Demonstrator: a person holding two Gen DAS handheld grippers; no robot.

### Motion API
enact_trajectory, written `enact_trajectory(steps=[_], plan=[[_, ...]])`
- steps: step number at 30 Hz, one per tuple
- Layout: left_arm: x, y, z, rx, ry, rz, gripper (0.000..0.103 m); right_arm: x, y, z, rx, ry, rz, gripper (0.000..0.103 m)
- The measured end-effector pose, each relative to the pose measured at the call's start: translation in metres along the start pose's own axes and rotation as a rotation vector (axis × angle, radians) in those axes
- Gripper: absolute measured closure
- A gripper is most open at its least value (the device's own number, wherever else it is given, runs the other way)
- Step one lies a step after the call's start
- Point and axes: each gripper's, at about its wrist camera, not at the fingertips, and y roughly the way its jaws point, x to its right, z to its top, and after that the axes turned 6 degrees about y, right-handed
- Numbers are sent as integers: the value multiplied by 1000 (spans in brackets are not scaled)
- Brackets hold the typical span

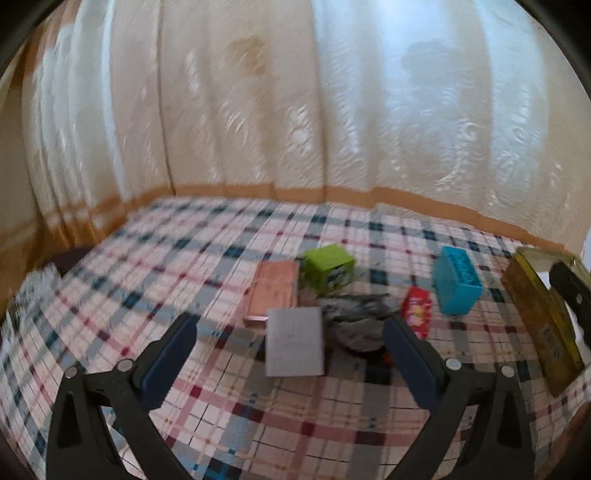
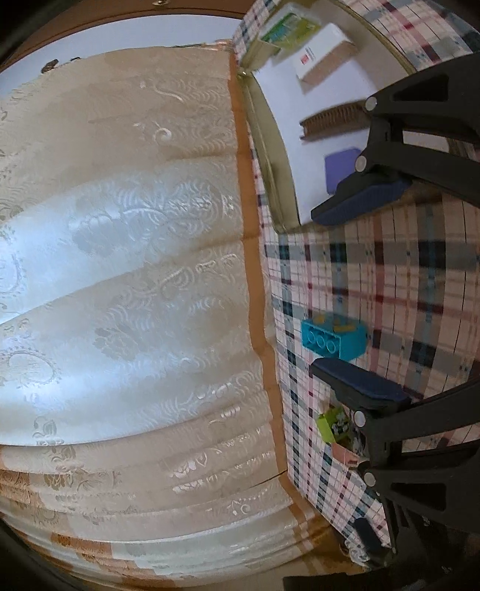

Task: Organize rigid objects
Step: 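Grasp the white charger with the left tool while the right tool moves toward the red brick, then lift the white charger with the left tool while the right tool grasps the red Lego brick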

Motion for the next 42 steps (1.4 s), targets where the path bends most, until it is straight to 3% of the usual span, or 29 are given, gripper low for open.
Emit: enact_trajectory(steps=[6,12,15,17,19,21,29,33,37,42], plan=[[-22,16,-5,-77,-104,-30,2,-11,6,-5,-51,-12,43,27],[-28,35,-8,-172,-142,-43,15,-16,8,-9,-98,-10,87,27],[-26,37,-9,-181,-134,-48,20,-19,9,-11,-116,-20,103,27],[-22,39,-8,-188,-113,-60,33,-21,9,-12,-120,-26,108,27],[-17,44,-8,-215,-89,-85,59,-21,10,-13,-136,-24,111,27],[-13,44,-7,-218,-71,-97,66,-21,13,-14,-155,-17,114,27],[-21,30,-8,-152,-115,-117,66,-23,19,-19,-214,-15,134,27],[-22,13,-5,-59,-125,-89,66,-30,30,-25,-291,-36,146,27],[-27,0,-2,21,-120,-12,66,-51,38,-34,-346,-117,162,27],[-35,-1,-3,32,-136,10,66,-86,56,-46,-411,-190,179,27]])
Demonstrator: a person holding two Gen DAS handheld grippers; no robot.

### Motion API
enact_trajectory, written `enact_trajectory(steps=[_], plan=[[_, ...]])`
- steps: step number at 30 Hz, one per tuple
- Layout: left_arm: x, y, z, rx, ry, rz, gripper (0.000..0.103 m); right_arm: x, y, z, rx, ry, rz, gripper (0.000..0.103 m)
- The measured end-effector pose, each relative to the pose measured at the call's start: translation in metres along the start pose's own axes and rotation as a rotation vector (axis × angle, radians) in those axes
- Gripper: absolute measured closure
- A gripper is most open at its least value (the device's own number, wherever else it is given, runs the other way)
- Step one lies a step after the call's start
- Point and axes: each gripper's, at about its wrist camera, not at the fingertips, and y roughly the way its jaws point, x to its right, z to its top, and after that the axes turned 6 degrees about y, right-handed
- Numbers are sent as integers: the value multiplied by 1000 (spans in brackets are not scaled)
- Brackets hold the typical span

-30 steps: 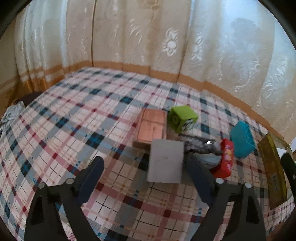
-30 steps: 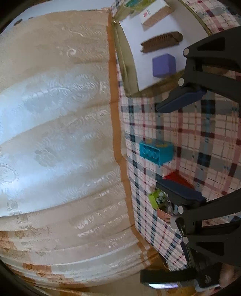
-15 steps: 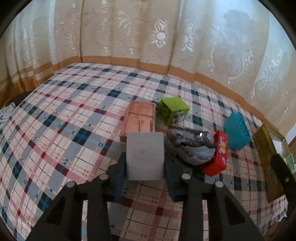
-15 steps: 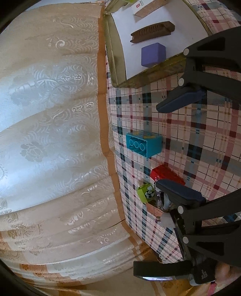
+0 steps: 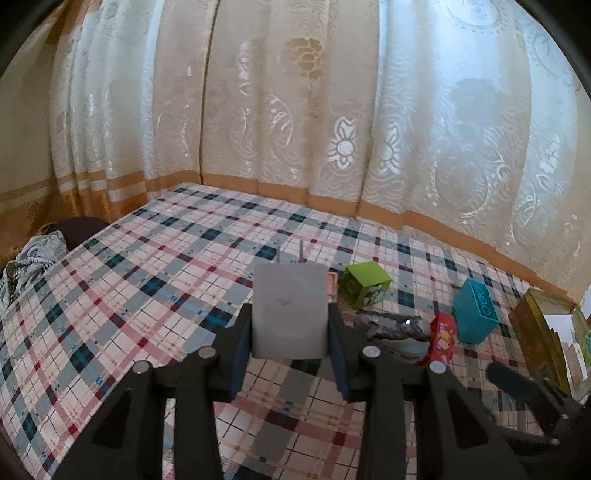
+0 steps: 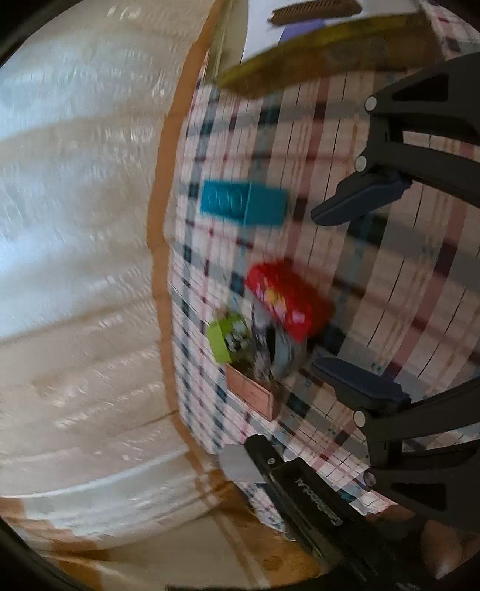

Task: Organize rigid objects
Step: 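Lift the white charger with the left tool while the right tool grasps the red Lego brick, then carry the white charger and red brick toward the gold tray with both tools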

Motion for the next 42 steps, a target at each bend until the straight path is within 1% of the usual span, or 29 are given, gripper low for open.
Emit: enact_trajectory(steps=[3,6,11,12,13,15,16,20,24,26,28,32,35,38,39,40,42], plan=[[-4,3,0,-11,-19,-1,66,-9,19,5,-51,-18,-48,27],[-6,5,-1,-19,-25,-2,66,-9,33,9,-94,9,-36,27],[-5,7,-1,-26,-15,-11,66,3,37,12,-100,54,-28,27],[-5,7,-1,-27,-12,-13,66,5,36,13,-97,56,-35,30],[-4,7,-1,-28,-11,-13,66,7,36,13,-97,54,-40,42],[-4,7,-2,-29,-13,-16,66,10,34,13,-103,24,-57,55],[-5,7,-1,-30,-14,-17,66,12,32,12,-105,17,-60,56],[-6,8,-2,-35,-23,-22,66,28,19,6,-102,17,-75,56],[-6,7,-3,-33,-13,-24,66,42,9,4,-86,66,-52,56],[-5,8,-3,-36,-12,-25,66,43,4,7,-64,84,-17,56],[-6,8,-3,-37,-18,-23,66,39,2,9,-57,68,-3,56],[-5,8,-3,-38,-17,-23,66,26,12,14,-56,5,-47,56],[-2,7,-3,-36,-3,-24,66,22,24,19,-73,-14,-59,56],[-1,9,-3,-42,-2,-26,66,20,36,21,-94,-32,-48,56],[-1,9,-3,-43,-4,-26,66,21,38,20,-109,-27,-45,60],[-2,8,-3,-44,-5,-25,66,22,38,19,-112,-23,-43,77],[-1,8,-3,-43,-3,-26,66,24,37,18,-112,-26,-46,78]])
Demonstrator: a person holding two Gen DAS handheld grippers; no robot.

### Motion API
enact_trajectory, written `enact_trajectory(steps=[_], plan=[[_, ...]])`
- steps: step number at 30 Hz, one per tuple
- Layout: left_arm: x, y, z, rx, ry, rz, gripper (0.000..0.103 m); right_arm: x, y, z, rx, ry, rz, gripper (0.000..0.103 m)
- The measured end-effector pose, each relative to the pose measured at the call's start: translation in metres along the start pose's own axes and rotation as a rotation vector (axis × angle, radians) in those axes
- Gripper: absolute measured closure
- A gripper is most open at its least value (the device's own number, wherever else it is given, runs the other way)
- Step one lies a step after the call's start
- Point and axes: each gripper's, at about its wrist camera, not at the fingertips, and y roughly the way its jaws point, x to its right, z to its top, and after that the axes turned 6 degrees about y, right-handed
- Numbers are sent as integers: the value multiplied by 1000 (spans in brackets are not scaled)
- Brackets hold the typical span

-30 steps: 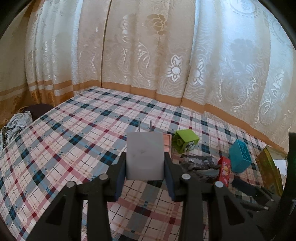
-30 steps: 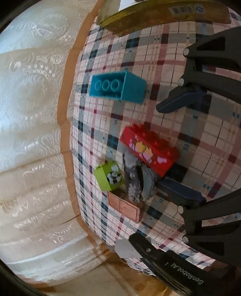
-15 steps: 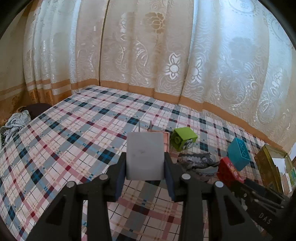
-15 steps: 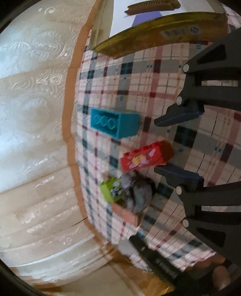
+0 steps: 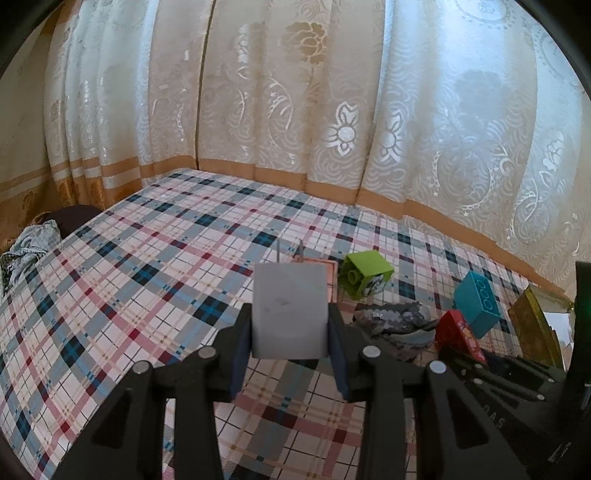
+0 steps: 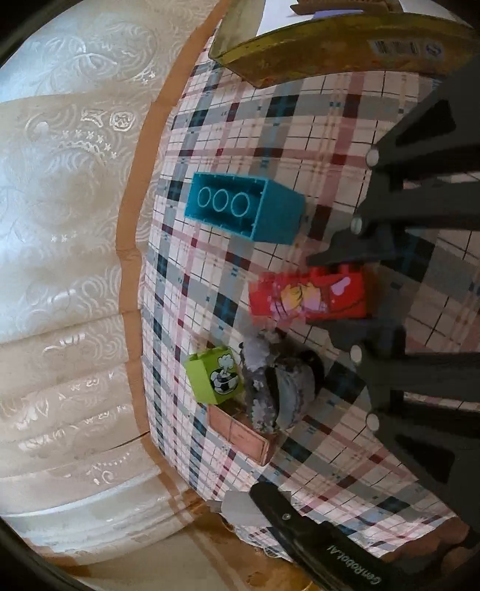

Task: Organize rigid objects
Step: 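Carry the white charger and red brick toward the gold tray with both tools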

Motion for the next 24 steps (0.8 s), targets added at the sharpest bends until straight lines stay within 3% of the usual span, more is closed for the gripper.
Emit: enact_trajectory(steps=[4,16,24], plan=[[2,-2,0,11,12,-1,66,4,-10,-5,31,20,18,78],[11,-14,-1,73,52,10,66,16,-73,-19,276,33,-18,78],[20,-22,-1,112,85,31,66,25,-87,-24,324,37,-48,78]])
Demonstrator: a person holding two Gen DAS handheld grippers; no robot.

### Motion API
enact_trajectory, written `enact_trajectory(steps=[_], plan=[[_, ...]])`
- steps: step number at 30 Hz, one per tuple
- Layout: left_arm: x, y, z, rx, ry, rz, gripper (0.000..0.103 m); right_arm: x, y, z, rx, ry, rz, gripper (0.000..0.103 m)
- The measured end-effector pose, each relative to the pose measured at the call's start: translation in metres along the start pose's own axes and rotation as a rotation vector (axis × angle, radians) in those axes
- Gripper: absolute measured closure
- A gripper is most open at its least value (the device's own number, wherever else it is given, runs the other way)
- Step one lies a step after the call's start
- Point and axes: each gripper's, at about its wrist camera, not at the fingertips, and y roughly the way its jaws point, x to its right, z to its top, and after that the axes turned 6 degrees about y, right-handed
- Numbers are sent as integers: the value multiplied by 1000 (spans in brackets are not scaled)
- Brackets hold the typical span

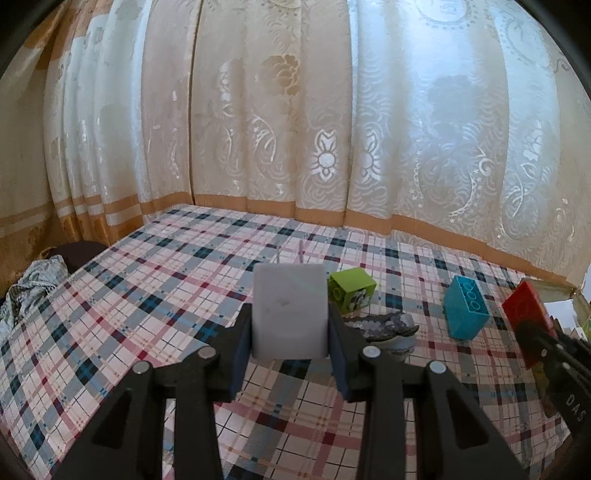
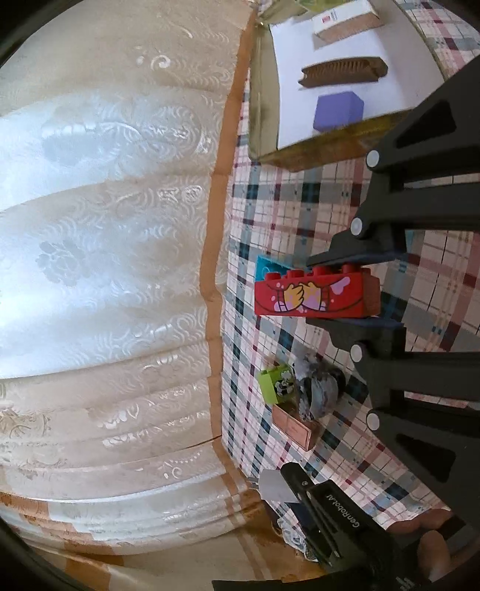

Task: Organize rigid objects
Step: 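Carry the white charger and red brick toward the gold tray with both tools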

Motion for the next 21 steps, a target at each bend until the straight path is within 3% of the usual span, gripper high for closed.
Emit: enact_trajectory(steps=[21], plan=[[44,-14,-5,-6,40,-38,66,21,-31,0,61,-18,2,78]])
